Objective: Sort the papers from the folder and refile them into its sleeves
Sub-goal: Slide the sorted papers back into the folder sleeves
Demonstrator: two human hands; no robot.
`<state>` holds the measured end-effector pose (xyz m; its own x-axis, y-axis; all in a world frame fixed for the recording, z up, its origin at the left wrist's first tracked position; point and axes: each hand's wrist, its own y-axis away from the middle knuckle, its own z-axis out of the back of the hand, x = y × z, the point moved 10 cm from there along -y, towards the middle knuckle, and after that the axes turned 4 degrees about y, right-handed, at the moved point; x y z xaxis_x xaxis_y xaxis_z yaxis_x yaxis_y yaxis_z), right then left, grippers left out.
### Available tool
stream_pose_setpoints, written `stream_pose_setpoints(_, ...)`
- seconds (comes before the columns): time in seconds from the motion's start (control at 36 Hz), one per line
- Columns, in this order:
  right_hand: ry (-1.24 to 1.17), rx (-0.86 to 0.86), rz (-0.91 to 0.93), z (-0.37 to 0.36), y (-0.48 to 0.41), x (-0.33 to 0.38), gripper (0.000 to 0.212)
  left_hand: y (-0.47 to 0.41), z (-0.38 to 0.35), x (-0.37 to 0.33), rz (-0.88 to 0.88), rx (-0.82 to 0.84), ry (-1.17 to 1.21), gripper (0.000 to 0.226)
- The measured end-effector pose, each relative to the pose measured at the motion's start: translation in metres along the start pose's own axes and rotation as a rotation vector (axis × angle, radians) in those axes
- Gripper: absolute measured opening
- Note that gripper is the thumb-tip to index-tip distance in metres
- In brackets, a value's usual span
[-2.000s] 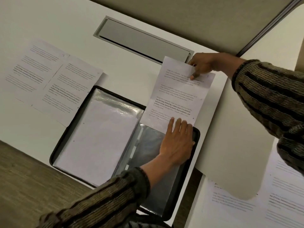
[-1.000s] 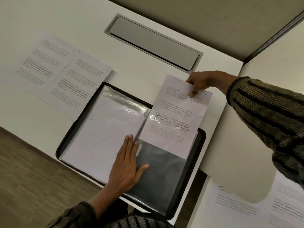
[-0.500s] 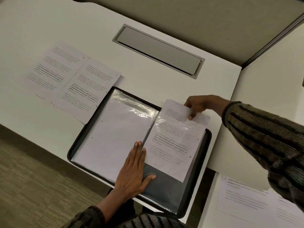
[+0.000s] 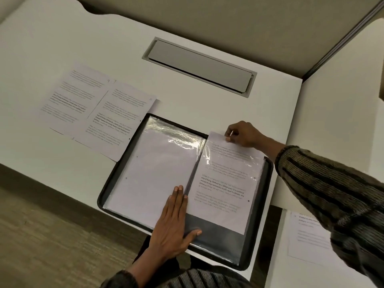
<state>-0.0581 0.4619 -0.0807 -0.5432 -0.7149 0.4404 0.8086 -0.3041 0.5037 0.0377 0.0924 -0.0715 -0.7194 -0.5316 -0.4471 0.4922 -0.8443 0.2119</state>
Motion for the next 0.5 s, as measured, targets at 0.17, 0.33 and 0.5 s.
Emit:
stream_pose_setpoints(0.17,0.029,0.055,0.056,-0.018,0.012,0.012,0.014,0.0,0.0,0.002,-0.005,0.035,0.002,0.115)
stream_pose_setpoints(0.33,-0.113,-0.117,-0.034,-0.012,0.03,0.004,0.032,0.001,-0.001,0.003,-0.023,0.057,0.013,0.115)
stream_pose_setpoints(0.5,-0.072,-0.07,-0.051,-0.028,0.047,-0.001,0.05,0.002,-0.002,0.007,-0.04,0.121,-0.019,0.115)
